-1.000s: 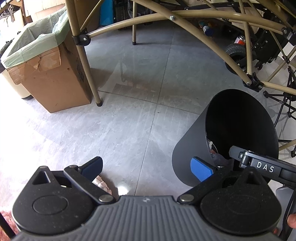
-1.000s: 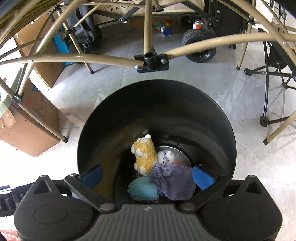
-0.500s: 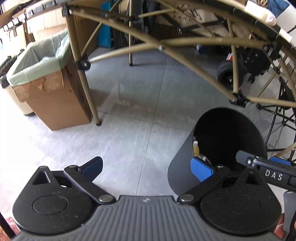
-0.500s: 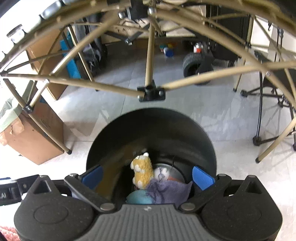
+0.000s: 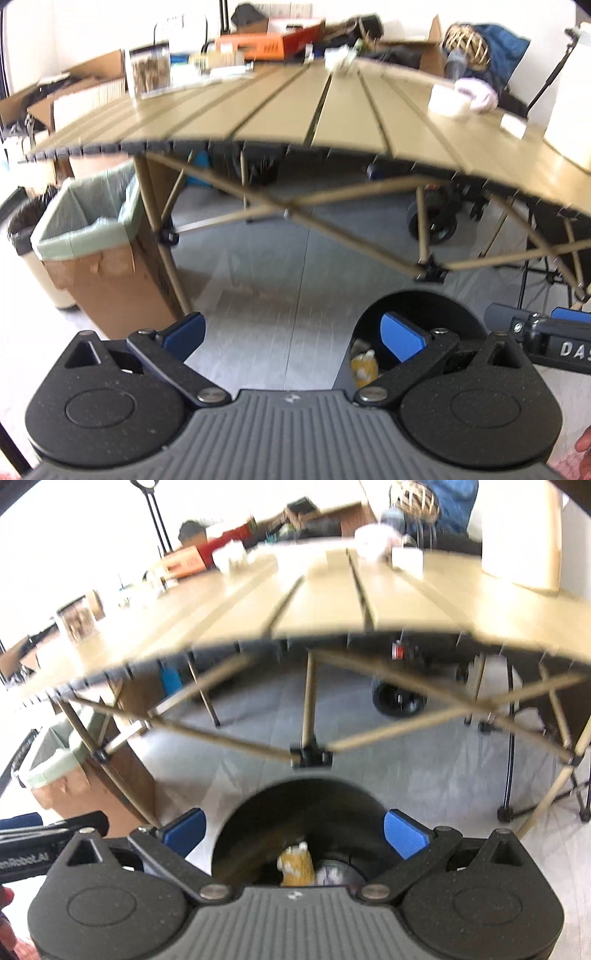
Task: Collect trash
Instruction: 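Raise both tools back toward the remaining items on the table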
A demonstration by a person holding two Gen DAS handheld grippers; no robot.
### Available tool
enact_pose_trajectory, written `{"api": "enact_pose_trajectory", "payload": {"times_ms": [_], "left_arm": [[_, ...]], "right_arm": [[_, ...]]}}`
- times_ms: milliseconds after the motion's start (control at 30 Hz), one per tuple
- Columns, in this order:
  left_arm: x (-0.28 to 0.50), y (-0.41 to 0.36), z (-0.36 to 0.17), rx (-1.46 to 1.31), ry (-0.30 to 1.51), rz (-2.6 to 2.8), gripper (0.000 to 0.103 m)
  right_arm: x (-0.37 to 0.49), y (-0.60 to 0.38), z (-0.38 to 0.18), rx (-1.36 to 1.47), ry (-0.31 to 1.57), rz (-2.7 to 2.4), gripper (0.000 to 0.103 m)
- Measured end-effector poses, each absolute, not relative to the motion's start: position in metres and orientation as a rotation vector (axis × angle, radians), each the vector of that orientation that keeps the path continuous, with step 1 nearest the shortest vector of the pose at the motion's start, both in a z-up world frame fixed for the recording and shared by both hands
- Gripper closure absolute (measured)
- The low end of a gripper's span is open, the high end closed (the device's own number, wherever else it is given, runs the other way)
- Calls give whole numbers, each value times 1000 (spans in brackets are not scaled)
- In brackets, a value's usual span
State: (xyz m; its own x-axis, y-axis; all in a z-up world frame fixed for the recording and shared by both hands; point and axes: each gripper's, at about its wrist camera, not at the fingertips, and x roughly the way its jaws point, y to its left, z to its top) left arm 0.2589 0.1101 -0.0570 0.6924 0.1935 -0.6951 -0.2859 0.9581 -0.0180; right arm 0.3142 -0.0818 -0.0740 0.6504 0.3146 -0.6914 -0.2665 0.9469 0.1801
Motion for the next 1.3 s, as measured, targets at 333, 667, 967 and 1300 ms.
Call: {"api": "enact_pose_trajectory", "payload": {"times_ms": [333, 667, 967, 1300], "left_arm": [[260, 86, -16, -131, 663, 220, 0], [291, 58, 32, -139, 563, 174, 0], [343, 36, 61, -187, 500, 151, 0], [423, 22, 57, -187, 495, 129, 0]], "right_arm": [[313, -108, 6, 61, 563, 323, 0], [351, -138, 58, 158, 437, 277, 0], [396, -152, 75, 204, 408, 210, 0], [450, -163, 79, 252, 390, 164, 0]]}}
